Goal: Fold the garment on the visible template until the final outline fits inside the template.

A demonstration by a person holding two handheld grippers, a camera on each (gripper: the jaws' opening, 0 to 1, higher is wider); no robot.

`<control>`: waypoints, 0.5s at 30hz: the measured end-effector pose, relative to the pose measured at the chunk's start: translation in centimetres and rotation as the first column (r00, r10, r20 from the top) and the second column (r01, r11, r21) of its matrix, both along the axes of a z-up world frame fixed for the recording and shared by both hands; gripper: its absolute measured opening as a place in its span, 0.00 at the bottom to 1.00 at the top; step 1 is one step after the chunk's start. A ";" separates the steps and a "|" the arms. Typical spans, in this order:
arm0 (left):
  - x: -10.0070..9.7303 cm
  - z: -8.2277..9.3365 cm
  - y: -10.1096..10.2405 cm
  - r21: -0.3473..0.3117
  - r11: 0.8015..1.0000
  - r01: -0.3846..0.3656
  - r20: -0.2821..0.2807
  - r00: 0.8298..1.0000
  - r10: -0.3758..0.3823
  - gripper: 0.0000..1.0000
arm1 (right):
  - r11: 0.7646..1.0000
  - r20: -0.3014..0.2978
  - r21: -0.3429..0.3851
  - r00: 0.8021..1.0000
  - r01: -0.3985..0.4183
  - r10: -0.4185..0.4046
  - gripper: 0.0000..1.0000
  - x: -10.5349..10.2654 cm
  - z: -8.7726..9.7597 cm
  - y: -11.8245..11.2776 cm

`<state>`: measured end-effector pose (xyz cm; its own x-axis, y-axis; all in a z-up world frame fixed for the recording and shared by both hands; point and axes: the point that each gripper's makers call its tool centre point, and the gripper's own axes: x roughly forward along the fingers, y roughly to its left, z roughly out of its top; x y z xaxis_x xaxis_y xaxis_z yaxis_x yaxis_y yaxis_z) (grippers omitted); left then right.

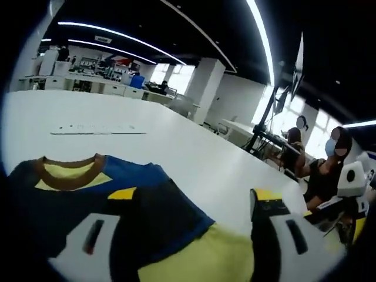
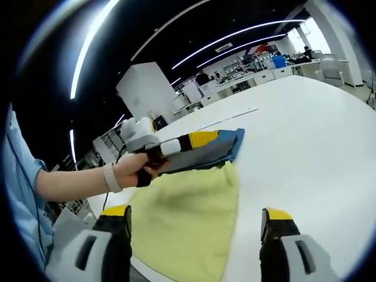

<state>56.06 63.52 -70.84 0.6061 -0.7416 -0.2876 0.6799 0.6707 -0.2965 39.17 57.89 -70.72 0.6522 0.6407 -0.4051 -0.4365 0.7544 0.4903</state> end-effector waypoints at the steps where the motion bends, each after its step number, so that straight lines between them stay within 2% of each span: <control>1: -0.2 -0.1 0.1 0.014 1.000 0.007 -0.004 1.000 -0.007 0.83 | 1.000 0.001 -0.005 1.000 -0.001 0.001 0.94 0.0 0.0 0.0; 3: -0.6 0.0 0.5 0.029 0.999 0.022 -0.017 1.000 -0.021 0.91 | 1.000 0.005 -0.014 1.000 -0.005 0.005 0.96 0.1 0.1 0.0; 6: -1.3 0.0 1.2 0.093 0.994 0.060 -0.004 0.998 -0.060 0.97 | 0.999 0.013 -0.033 1.000 -0.017 0.018 0.97 0.2 0.3 0.1; 15: -3.7 1.2 3.9 0.147 0.983 0.112 -0.012 0.994 -0.112 0.98 | 0.998 0.036 -0.059 0.999 -0.033 0.036 0.96 0.5 0.9 0.2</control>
